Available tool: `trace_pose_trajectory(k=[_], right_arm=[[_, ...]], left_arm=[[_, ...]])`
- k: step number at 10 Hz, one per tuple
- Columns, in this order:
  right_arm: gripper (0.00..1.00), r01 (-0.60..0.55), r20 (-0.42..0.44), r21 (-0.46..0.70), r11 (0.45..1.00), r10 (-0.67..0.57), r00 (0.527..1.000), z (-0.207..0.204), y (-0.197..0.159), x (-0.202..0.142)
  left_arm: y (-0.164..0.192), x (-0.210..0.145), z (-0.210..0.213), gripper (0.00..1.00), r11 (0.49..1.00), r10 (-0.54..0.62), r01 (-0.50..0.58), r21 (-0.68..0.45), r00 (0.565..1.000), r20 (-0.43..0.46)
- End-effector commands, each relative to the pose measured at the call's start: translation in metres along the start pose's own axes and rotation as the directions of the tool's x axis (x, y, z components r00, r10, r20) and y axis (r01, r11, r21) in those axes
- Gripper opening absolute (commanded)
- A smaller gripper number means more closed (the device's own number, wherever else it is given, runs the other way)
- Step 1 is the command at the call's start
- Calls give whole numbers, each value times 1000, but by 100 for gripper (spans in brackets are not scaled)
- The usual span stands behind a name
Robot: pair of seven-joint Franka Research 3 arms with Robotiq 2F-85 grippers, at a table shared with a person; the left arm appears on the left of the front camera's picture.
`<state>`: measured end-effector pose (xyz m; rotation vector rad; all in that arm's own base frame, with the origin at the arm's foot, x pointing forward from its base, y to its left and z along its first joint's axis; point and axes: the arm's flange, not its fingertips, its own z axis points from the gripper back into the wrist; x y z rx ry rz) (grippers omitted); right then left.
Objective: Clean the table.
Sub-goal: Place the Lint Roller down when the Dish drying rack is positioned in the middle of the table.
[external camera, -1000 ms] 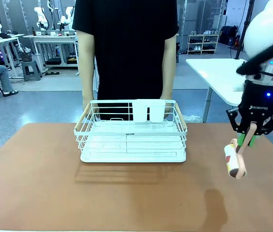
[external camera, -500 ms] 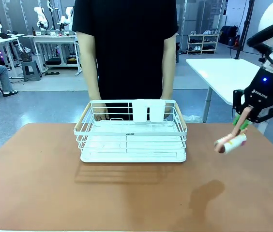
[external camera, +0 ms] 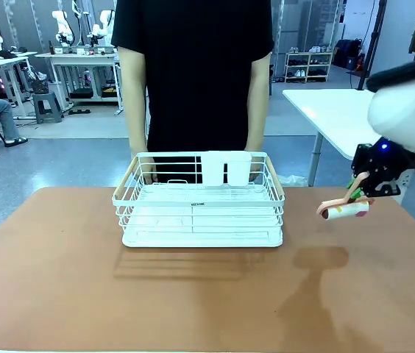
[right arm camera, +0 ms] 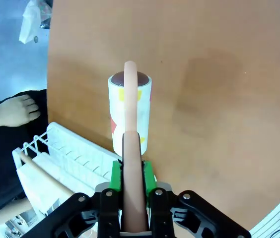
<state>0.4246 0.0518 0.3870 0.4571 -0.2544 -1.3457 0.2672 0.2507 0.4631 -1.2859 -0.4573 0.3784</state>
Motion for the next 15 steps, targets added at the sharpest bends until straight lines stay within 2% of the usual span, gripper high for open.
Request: trace_pose_trajectory(k=[1,4,8,10,14,15], right_arm=[[21,67,7,-16,998,-67,998,-21,-3,-2],[21,114,11,-26,993,-114,993,-37,-4,4],[21,153,3,-52,987,-153,988,-39,-8,8],[36,163,1,-53,985,-163,987,-39,-8,8],[97,215,36,-112,970,-212,977,-21,-20,2],[100,236,55,-143,961,-230,972,-9,-25,-3]], left_arm=[[-1,-1,2,100,1000,-6,6,-20,1000,-1],[-1,-1,2,100,1000,-6,6,-20,1000,-1],[-1,-1,2,100,1000,-6,6,-20,1000,-1],[-1,-1,2,100,1000,-6,6,-20,1000,-1],[-1,-1,2,100,1000,-6,6,-20,1000,-1],[-1,-1,2,100,1000,-6,6,-20,1000,-1]])
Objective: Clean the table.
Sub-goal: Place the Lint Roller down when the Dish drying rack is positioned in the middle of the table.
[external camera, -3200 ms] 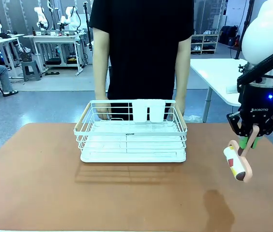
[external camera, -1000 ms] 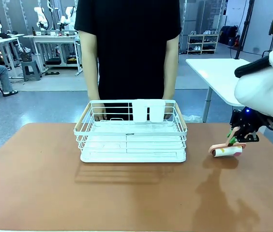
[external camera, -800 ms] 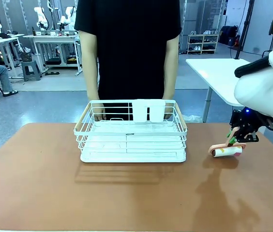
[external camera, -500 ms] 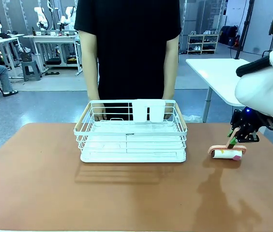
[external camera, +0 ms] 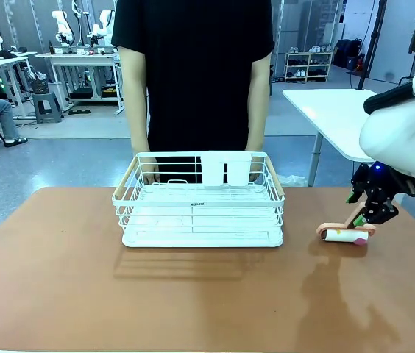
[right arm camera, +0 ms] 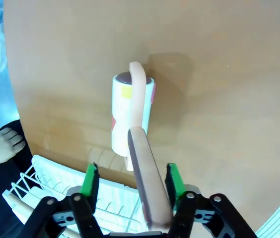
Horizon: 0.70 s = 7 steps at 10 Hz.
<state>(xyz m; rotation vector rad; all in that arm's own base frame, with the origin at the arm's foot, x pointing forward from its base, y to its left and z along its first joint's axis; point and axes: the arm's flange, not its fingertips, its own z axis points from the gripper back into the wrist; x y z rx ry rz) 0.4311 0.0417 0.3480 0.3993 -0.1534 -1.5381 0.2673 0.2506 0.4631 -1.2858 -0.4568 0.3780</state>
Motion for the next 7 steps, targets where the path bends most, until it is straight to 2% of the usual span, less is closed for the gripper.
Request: trace_pose_trajectory(k=[1,3,7], right_arm=[[100,67,34,-96,993,-64,997,36,-23,-16],[100,81,79,-120,989,-72,994,41,-29,-17],[100,84,68,-145,986,-75,995,53,-35,-16]], left_arm=[[-1,-1,3,100,1000,-6,6,-20,1000,0],[-1,-1,3,100,1000,-6,6,-20,1000,0],[-1,-1,3,100,1000,-6,6,-20,1000,0]])
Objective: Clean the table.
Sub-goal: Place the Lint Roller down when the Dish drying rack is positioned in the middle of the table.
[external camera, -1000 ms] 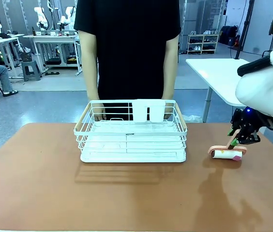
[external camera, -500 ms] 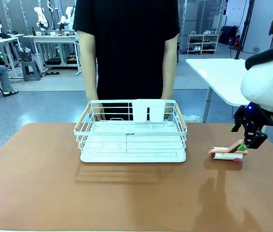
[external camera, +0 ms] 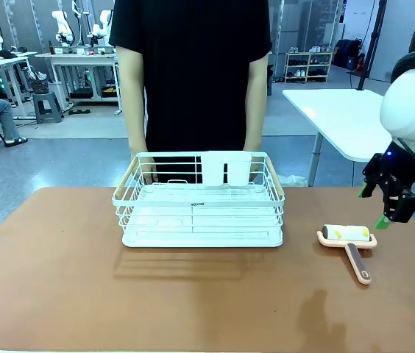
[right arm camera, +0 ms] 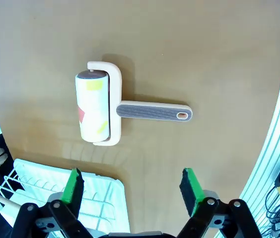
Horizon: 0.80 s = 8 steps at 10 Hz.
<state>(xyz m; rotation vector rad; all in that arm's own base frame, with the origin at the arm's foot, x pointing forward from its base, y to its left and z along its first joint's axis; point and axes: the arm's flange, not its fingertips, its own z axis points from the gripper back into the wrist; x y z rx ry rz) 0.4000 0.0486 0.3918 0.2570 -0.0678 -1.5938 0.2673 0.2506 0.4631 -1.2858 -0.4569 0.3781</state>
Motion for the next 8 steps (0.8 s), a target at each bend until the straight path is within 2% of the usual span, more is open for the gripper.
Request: trace_pose_trajectory(k=[1,3,8], right_arm=[[100,36,13,-11,999,-36,999,-2,-18,0],[100,0,0,-2,1000,0,1000,1,0,0],[100,0,0,-2,1000,0,1000,1,0,0]], left_arm=[[-1,-1,2,100,1000,-6,6,-20,1000,0],[-1,-1,2,100,1000,-6,6,-20,1000,0],[-1,-1,2,100,1000,-6,6,-20,1000,0]])
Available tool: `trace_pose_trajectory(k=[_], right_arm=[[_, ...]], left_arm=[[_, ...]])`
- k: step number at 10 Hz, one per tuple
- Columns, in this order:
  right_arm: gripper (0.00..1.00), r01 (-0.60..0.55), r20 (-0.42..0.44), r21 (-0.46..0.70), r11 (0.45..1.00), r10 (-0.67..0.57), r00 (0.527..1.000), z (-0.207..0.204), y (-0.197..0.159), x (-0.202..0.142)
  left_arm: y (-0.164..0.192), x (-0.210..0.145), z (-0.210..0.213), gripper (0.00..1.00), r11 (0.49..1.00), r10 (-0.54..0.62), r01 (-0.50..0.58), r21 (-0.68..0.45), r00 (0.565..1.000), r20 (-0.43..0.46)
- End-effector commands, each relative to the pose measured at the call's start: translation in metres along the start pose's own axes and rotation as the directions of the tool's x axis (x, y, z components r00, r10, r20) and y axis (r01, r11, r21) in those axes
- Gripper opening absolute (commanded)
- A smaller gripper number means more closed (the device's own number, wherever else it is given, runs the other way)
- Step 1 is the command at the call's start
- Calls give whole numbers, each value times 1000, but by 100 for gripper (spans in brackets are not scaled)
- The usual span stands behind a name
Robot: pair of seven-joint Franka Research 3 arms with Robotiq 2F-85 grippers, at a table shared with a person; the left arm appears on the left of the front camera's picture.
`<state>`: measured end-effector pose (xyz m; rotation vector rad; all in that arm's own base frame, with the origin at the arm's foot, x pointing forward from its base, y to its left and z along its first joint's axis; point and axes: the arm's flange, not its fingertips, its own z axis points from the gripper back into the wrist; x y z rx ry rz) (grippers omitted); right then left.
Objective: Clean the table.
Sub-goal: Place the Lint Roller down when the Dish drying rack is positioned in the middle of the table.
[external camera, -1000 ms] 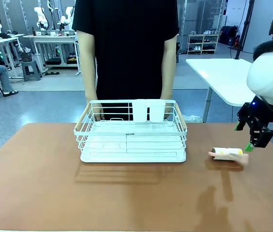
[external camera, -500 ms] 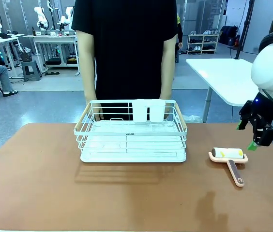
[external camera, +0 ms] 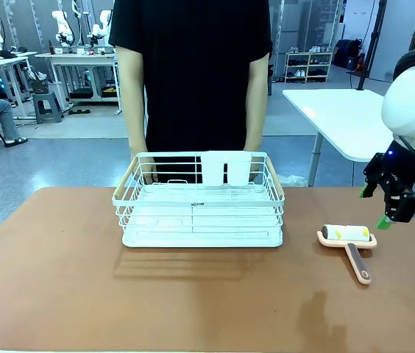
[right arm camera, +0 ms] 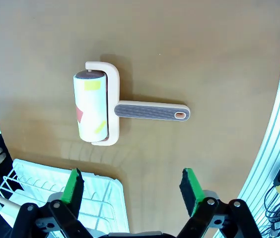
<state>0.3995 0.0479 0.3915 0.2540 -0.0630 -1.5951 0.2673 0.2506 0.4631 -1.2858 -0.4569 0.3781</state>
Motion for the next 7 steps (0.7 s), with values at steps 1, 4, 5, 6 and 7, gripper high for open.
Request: trace_pose_trajectory(k=[1,4,5,6,7], right_arm=[[100,-1,1,3,1000,1,1000,1,0,-1],[100,-1,1,3,1000,1,1000,1,0,-1],[100,-1,1,3,1000,1,1000,1,0,-1],[100,-1,1,3,1000,1,1000,1,0,-1],[100,-1,1,3,1000,1,1000,1,0,-1]], left_arm=[[-1,-1,2,100,1000,-6,6,-20,1000,0],[-1,-1,2,100,1000,-6,6,-20,1000,0],[-1,-1,2,100,1000,-6,6,-20,1000,0],[-1,-1,2,100,1000,-6,6,-20,1000,0],[-1,-1,2,100,1000,-6,6,-20,1000,0]])
